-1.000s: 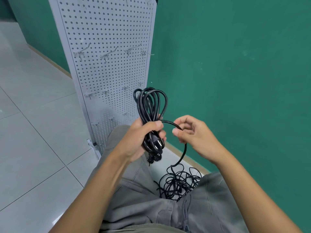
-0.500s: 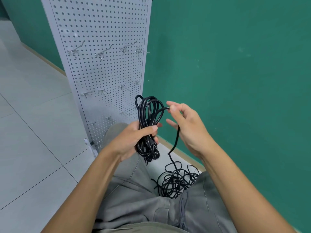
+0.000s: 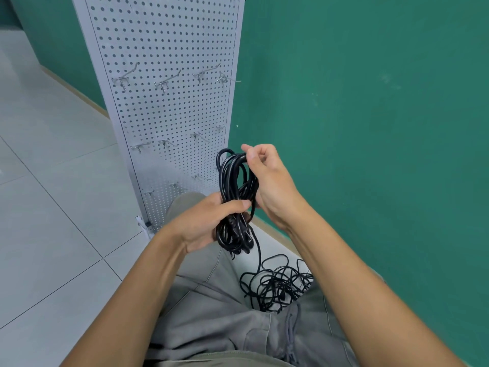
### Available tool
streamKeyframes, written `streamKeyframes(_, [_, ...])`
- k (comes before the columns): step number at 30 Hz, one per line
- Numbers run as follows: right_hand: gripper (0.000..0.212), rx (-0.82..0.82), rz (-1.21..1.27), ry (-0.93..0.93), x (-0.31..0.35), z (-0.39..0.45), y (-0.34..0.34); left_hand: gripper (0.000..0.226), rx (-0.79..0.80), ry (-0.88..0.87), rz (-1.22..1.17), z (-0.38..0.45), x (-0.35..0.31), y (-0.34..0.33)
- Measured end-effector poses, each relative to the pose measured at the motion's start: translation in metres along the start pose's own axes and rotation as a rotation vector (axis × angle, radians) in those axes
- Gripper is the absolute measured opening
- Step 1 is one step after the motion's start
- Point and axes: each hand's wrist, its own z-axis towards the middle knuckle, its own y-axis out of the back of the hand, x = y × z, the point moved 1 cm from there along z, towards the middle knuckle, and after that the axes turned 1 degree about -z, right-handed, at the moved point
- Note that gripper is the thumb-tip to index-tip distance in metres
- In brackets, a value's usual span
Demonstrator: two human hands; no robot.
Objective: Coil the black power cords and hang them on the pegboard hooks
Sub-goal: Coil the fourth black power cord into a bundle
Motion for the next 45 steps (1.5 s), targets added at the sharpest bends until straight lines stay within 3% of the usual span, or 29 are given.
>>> streamKeyframes(7, [0.037, 0.125, -0.183, -0.094, 0.011, 0.004, 0.004, 0.018, 0.008, -0.078, 0.010, 0.002, 0.002, 0.002])
streamKeyframes(16, [0.097, 0.382, -0.107, -0.386, -0.046, -0.019, 0.005, 0.024, -0.280, -0.238, -0.259, 0.006, -0.004, 0.017])
streamKeyframes(18, [0.092, 0.386, -0.079, -0.372, -0.049, -0.025, 0.004, 0.025, -0.352, -0.273, -0.337, 0.006, -0.002, 0.019])
streamKeyframes(24, [0.087, 0.462, -0.349, -0.324, -0.054, -0.034, 0.019, 0.026, -0.588, -0.378, -0.549, 0.012, -0.001, 0.025])
streamKeyframes(28, [0.045, 0.459, -0.343, -0.308, -0.057, -0.041, 0.034, 0.027, -0.728, -0.386, -0.409, 0.008, -0.002, 0.033])
streamKeyframes(30, [0.022, 0.443, -0.484, -0.228, -0.054, -0.042, 0.039, 0.029, -0.745, -0.364, -0.270, 0.008, 0.001, 0.031])
streamKeyframes(31, [0.016, 0.444, -0.561, -0.172, -0.050, -0.043, 0.040, 0.029, -0.749, -0.359, -0.215, 0.009, 0.004, 0.030])
streamKeyframes(34, [0.024, 0.436, -0.648, -0.052, -0.031, -0.044, 0.039, 0.032, -0.747, -0.316, -0.013, 0.014, 0.013, 0.030])
streamKeyframes(38, [0.026, 0.448, -0.628, 0.029, -0.009, -0.044, 0.035, 0.038, -0.631, -0.293, 0.084, 0.012, 0.012, 0.007])
streamKeyframes(41, [0.024, 0.354, -0.584, 0.085, 0.000, -0.043, 0.029, 0.043, -0.575, -0.308, 0.296, 0.010, 0.009, -0.010])
streamKeyframes(45, [0.051, 0.181, -0.661, 0.191, 0.006, -0.039, 0.027, 0.066, -0.294, -0.255, 0.288, 0.006, 0.011, -0.015])
